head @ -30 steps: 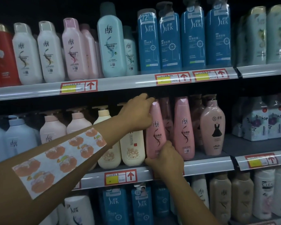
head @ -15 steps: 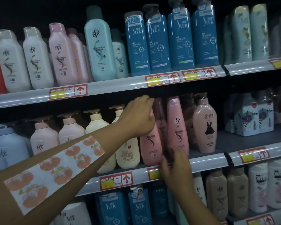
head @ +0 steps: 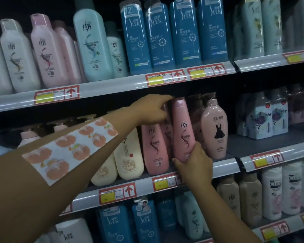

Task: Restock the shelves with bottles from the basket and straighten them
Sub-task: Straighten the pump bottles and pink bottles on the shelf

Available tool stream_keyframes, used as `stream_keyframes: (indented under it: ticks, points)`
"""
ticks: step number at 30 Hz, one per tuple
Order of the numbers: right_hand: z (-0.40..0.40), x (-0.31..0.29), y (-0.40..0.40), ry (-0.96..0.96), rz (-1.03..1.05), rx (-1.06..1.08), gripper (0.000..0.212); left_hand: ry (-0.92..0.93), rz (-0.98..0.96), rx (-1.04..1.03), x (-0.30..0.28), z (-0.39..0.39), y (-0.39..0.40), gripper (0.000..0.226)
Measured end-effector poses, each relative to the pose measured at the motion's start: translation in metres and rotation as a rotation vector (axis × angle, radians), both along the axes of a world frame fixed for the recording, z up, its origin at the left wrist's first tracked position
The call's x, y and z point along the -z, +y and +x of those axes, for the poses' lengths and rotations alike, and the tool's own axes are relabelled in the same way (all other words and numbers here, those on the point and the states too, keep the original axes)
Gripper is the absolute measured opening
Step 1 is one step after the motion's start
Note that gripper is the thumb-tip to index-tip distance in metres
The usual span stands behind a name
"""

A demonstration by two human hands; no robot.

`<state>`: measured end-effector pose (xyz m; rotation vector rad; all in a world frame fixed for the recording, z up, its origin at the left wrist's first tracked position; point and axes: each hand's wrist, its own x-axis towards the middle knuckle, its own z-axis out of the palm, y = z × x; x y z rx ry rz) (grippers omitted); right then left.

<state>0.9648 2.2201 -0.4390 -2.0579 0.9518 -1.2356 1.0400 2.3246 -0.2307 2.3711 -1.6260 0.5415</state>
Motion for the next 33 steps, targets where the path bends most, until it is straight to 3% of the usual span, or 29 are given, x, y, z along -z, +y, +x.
stream_keyframes:
  ticks: [3,8,23,33]
  points:
    - [0.005,-0.001,0.003,0.053,0.002,0.033,0.063,0.136,-0.034,0.030,-0.001,0.002,0.002,0.068]
    - [0.009,0.004,0.002,0.100,-0.064,0.063,0.060,0.212,-0.068,0.067,-0.004,0.007,0.005,0.065]
    - [0.010,0.028,0.000,-0.007,-0.195,0.084,0.070,0.233,-0.105,0.089,-0.003,0.005,0.008,0.058]
    - [0.008,0.033,-0.003,0.117,-0.268,0.068,0.084,0.246,-0.153,0.094,-0.001,0.007,0.011,0.054]
